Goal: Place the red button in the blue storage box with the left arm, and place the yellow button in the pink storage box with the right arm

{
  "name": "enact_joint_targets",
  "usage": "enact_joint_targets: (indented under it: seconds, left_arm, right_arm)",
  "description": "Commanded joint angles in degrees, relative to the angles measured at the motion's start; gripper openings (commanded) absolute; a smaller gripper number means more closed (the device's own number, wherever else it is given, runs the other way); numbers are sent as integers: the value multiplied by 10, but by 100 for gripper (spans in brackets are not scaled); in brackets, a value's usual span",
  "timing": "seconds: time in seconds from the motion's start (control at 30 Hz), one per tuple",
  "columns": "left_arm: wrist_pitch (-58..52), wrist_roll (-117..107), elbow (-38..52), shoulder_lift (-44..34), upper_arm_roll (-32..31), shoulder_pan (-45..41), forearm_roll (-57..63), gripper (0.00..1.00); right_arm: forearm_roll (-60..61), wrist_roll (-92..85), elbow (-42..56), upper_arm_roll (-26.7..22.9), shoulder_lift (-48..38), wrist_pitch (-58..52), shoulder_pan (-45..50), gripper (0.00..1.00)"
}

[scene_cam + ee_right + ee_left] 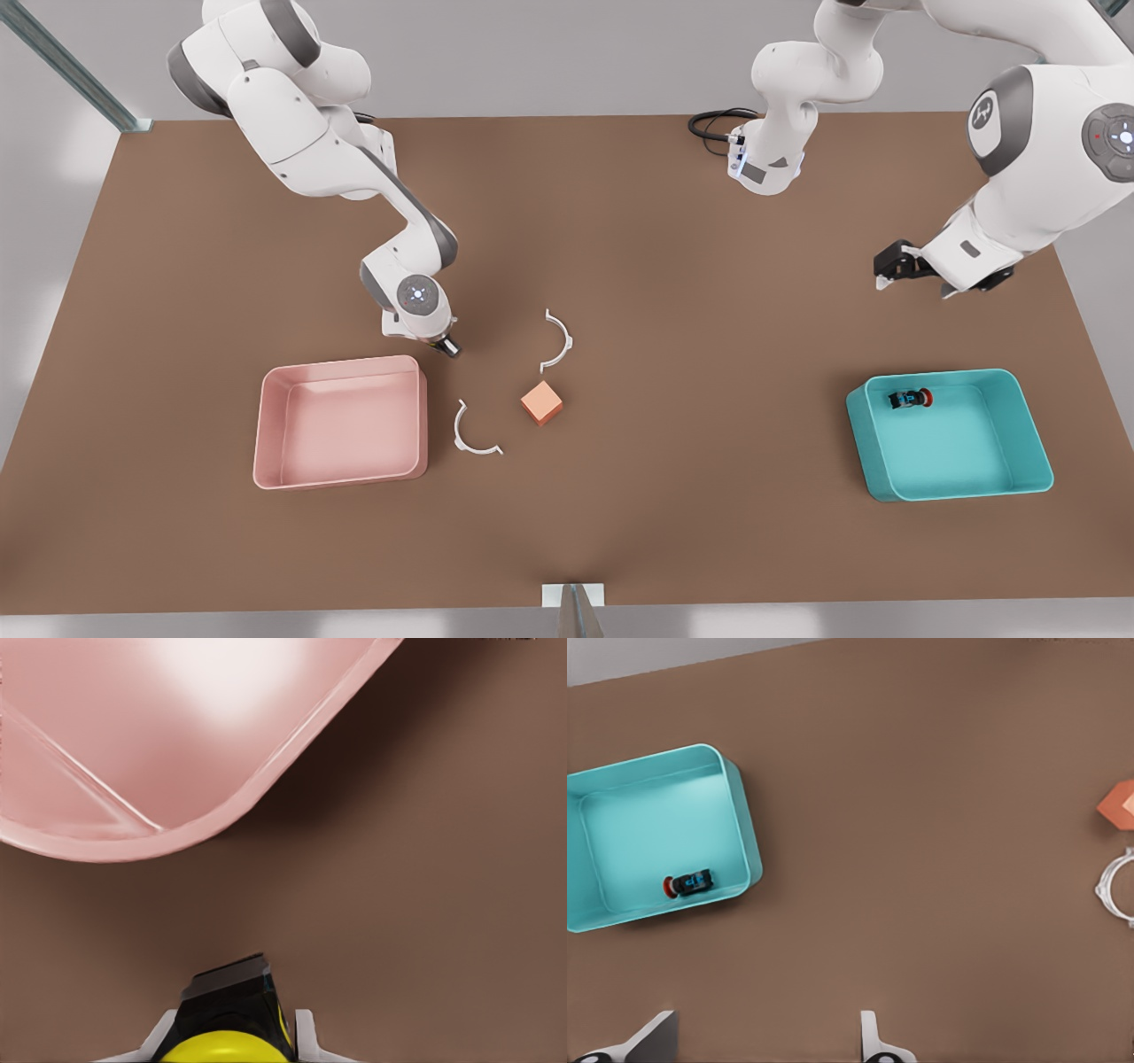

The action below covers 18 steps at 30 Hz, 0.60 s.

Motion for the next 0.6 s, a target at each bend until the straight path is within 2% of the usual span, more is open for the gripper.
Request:
enact_joint_targets:
  seconds: [0.0, 0.43, 0.57]
  left_arm:
    - [-8, -99, 0, 1, 0, 2, 1, 100]
    - [-4, -55, -19, -15, 1, 7, 0, 100]
    - [2, -55, -18, -9, 1, 7, 1, 100]
  right_arm:
    - [-3, 46, 1, 0, -1, 4, -1, 21]
    - [22, 42, 76, 21, -27, -87, -2, 21]
    - [43, 32, 103, 55, -31, -103, -35, 21]
